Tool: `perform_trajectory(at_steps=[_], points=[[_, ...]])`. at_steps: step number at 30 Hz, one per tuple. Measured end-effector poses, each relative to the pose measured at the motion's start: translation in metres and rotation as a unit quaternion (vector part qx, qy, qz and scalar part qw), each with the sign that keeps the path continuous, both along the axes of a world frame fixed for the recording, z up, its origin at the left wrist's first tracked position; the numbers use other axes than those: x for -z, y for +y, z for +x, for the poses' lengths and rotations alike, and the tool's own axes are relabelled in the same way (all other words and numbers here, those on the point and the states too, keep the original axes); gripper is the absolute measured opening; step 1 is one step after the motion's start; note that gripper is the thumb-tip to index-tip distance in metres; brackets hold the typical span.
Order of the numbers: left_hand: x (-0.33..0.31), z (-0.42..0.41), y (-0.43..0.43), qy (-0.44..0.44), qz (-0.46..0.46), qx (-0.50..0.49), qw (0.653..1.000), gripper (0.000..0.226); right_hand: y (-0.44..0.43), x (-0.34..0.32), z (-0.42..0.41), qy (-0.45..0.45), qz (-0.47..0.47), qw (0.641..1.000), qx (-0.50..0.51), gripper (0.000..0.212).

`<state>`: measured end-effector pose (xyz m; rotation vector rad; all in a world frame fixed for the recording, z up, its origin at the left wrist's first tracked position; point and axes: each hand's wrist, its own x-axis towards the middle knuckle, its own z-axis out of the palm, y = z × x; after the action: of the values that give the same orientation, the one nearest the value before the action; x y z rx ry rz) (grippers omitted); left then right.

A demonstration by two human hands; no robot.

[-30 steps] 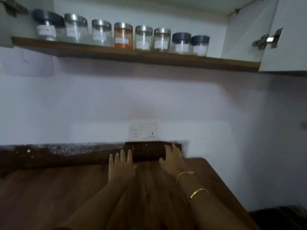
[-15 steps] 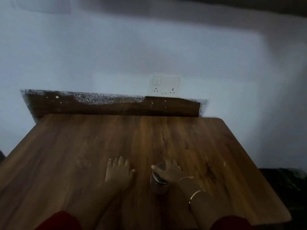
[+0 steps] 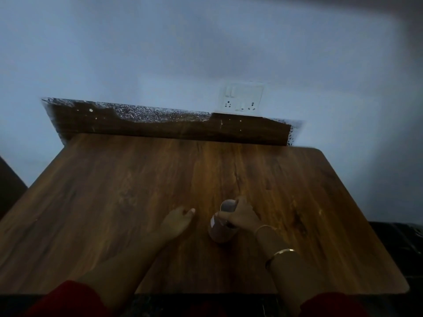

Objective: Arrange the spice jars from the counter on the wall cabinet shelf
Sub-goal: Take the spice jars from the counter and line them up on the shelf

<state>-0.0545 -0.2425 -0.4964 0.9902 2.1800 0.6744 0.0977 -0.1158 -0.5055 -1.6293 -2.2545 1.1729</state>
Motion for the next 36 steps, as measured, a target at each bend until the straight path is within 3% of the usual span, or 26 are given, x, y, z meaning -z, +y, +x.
perform_trajectory(at_steps=[2, 4, 6, 12, 16, 25, 32, 36], points=[[-0.014, 0.007, 0.002, -0.171, 0.06, -0.08, 0.98, 0.032, 0.0, -0.02, -0.002, 0.072, -0.006, 0.997, -0.019, 0.069], [-0.023, 0.008, 0.003, -0.353, 0.099, -0.152, 0.918, 0.034, -0.002, -0.05, -0.004, 0.134, -0.015, 0.989, -0.063, 0.058], [-0.029, 0.003, 0.006, -0.478, 0.114, -0.191, 0.85, 0.046, -0.002, -0.08, -0.005, 0.164, -0.004, 0.981, -0.107, 0.057], [-0.064, -0.014, 0.016, -0.656, 0.169, -0.135, 0.723, 0.069, -0.009, -0.151, -0.007, 0.237, 0.06, 0.957, -0.157, 0.069], [-0.105, -0.015, 0.016, -0.682, 0.235, -0.093, 0.686, 0.068, -0.014, -0.181, -0.01, 0.34, 0.064, 0.925, -0.155, 0.071], [-0.174, -0.004, -0.003, -0.64, 0.355, 0.021, 0.681, 0.063, -0.028, -0.234, -0.02, 0.565, 0.038, 0.815, -0.12, 0.068], [-0.21, 0.011, -0.015, -0.652, 0.399, 0.097, 0.638, 0.1, -0.044, -0.278, -0.028, 0.679, -0.003, 0.728, -0.097, 0.056], [-0.223, 0.02, -0.025, -0.64, 0.41, 0.121, 0.638, 0.097, -0.056, -0.293, -0.034, 0.709, -0.056, 0.698, -0.09, 0.085]])
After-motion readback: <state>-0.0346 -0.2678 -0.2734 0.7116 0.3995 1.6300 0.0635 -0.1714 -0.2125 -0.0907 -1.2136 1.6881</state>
